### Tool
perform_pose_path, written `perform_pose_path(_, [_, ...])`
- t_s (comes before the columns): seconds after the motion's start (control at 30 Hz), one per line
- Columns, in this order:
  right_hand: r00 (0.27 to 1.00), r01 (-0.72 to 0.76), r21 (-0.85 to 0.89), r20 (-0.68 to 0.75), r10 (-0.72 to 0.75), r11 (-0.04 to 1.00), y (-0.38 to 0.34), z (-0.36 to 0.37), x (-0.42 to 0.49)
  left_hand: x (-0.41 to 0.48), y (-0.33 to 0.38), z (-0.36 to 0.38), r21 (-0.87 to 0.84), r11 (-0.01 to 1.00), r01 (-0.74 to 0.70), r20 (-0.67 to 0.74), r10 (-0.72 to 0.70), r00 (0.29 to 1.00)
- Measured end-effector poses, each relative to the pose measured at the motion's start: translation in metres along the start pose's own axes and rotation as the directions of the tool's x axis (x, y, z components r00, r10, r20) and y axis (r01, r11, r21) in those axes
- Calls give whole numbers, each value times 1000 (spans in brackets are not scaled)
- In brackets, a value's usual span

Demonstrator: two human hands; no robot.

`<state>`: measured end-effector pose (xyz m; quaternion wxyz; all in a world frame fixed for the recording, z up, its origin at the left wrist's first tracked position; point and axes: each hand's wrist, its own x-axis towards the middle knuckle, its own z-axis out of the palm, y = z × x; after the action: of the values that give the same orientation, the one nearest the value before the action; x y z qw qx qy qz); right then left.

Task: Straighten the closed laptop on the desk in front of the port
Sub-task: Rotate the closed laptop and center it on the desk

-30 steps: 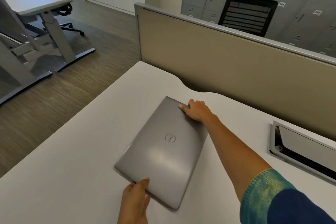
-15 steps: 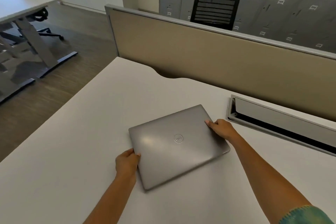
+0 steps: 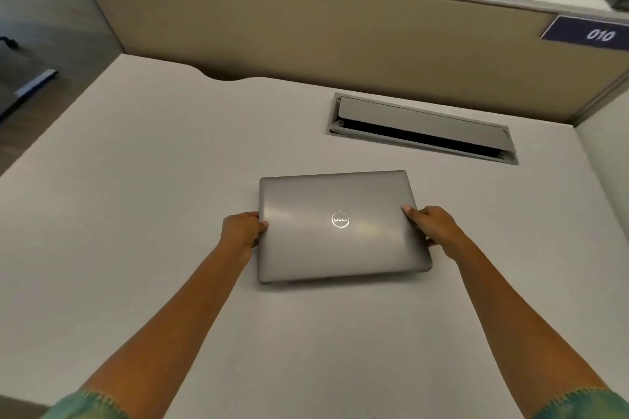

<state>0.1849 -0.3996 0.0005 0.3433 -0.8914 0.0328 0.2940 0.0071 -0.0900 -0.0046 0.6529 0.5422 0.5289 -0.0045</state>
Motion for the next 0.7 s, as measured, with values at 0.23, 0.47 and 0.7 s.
perform_pose_path(0.23, [996,-82,74,-39,85,994,90,-44,-51,-32,-30,63,170,985,1,93,-17,996])
perform_pose_path(0.47, [991,-87,74,-98,95,993,131,-64,-68,-46,-41,98,339,939,-63,147,13,989])
perform_pose_path(0.7, [988,-70,-37,-141,64,997,132,-67,-64,-38,-40,106,370,925,-85,81,59,995])
